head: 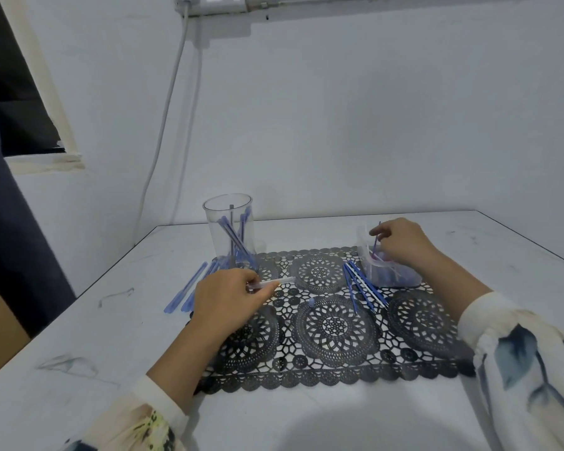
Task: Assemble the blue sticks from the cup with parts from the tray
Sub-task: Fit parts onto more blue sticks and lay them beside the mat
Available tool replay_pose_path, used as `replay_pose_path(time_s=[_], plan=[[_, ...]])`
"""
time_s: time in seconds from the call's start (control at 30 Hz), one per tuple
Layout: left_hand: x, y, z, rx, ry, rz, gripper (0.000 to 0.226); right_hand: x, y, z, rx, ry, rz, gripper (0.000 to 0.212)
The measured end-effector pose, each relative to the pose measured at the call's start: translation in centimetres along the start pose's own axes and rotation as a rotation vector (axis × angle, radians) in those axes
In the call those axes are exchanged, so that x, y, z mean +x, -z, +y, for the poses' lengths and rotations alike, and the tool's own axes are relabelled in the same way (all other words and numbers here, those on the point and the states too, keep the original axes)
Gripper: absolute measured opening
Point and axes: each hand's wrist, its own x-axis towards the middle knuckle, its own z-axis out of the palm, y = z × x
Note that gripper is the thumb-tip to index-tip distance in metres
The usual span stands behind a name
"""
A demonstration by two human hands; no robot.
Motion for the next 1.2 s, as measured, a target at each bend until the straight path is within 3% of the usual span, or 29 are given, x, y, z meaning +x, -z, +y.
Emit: replay_pose_path(time_s=[0.2,0.4,0.67,0.93,1.1,1.2], plan=[[0.0,-0.1,-0.1,0.003,0.002,-0.001,0.044,0.1,-0.3,-0.8,-0.185,0.003,-0.203,0.035],[0.2,-0.3,-0.3,0.004,0.009,0.001,0.045,0.4,-0.7,-0.7,-0.195,-0.032,-0.171,0.030],[0.2,-0.1,-0.2,0.016,0.004,0.000,0.045,0.2,-1.1,-0.5,-0.046,-0.071,-0.009,0.023],[0.2,-0.1,-0.3,-0.006,0.013,0.005,0.046,0.4,-0.8,-0.6,0.162,-0.099,0.158,0.033],[0.3,0.0,-0.3,0.000,0.012,0.010,0.047,0.3,0.0,-1.4,0.272,-0.022,0.317,0.026],[0.2,0.0,-0.3,0.007,0.011,0.011,0.048,0.0,0.4,-2.2,0.312,0.038,0.404,0.033]])
